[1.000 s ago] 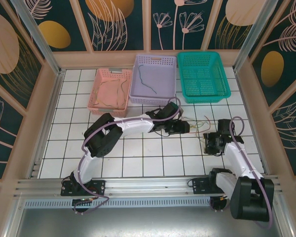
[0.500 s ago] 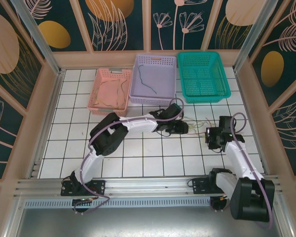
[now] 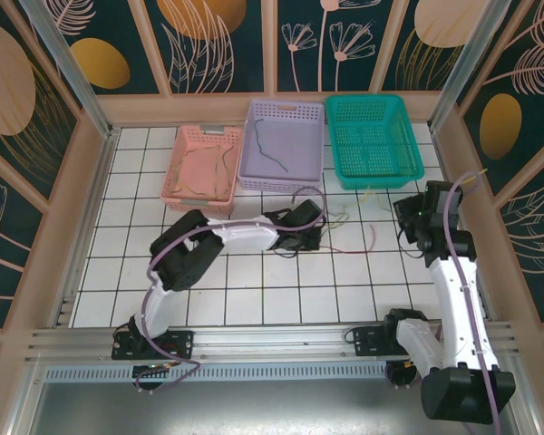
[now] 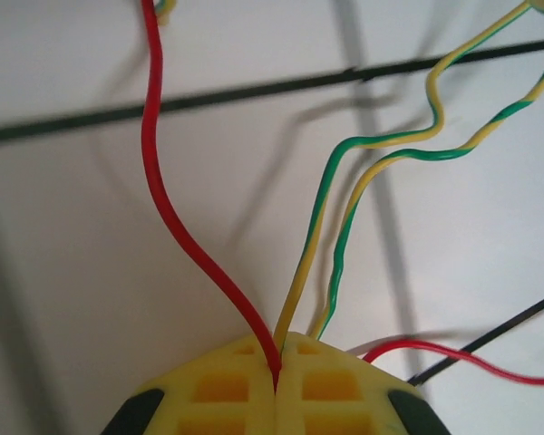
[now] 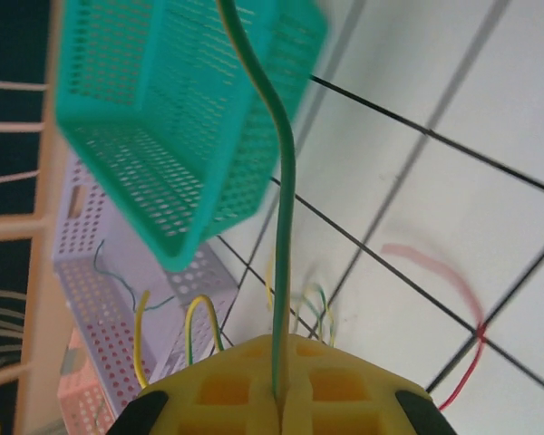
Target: Untangle the cables
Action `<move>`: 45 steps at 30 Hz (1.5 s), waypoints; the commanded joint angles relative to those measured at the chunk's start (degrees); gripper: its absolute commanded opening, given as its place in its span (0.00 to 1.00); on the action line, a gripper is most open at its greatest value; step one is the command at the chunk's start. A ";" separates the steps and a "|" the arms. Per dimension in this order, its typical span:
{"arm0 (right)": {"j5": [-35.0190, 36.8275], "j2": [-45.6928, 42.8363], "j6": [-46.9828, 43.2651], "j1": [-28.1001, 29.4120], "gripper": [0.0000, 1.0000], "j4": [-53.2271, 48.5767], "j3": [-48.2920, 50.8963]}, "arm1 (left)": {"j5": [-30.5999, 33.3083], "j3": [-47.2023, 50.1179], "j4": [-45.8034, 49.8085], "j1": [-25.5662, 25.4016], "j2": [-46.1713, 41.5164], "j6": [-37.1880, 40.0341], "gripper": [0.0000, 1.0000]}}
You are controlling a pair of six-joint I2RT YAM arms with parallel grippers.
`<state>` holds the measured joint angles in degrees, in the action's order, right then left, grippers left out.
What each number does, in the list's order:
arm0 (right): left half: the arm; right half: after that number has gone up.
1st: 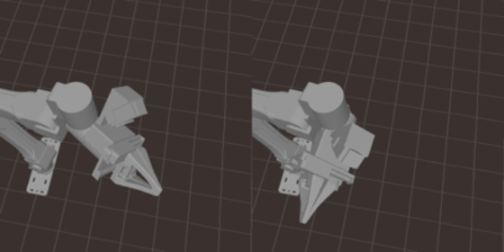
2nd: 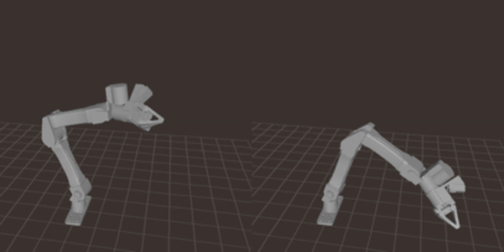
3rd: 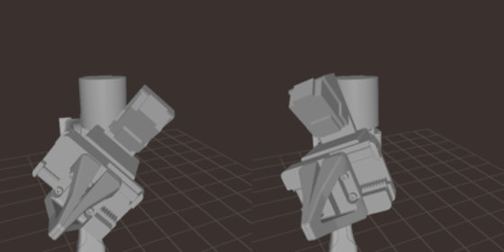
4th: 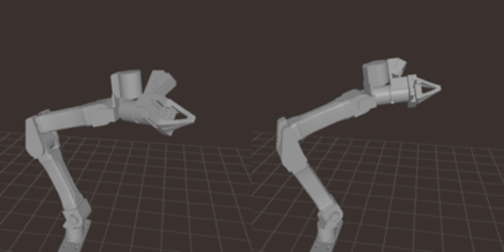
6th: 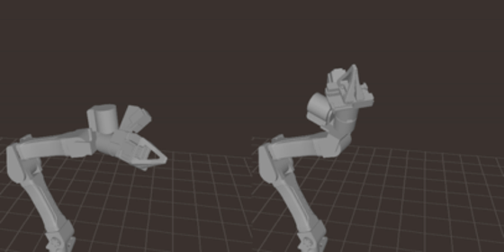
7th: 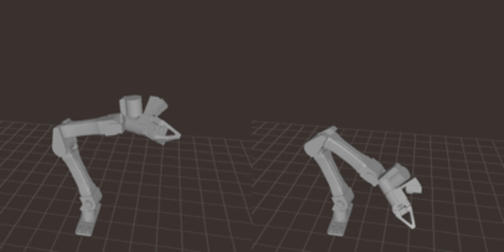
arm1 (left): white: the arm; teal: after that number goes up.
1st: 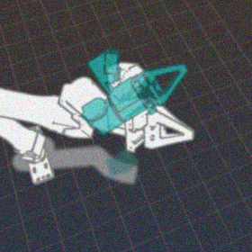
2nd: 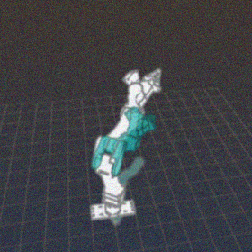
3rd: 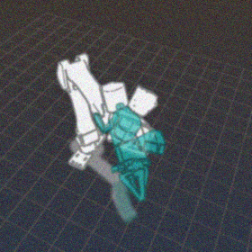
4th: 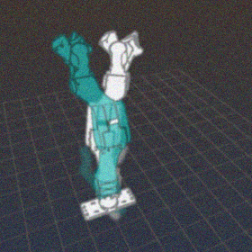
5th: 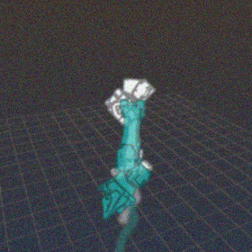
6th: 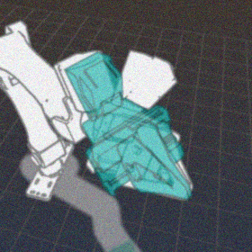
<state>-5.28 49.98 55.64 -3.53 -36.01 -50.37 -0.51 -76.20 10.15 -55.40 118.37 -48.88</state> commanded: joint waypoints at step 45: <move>8.62 10.14 -19.78 33.94 0.00 25.39 -3.67 | 6.04 -9.41 13.93 7.90 -21.63 -20.07 0.52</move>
<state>1.96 60.05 36.69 29.87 -12.93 -51.83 3.14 -82.91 22.83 -47.94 95.33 -70.87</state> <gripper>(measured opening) 0.053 0.523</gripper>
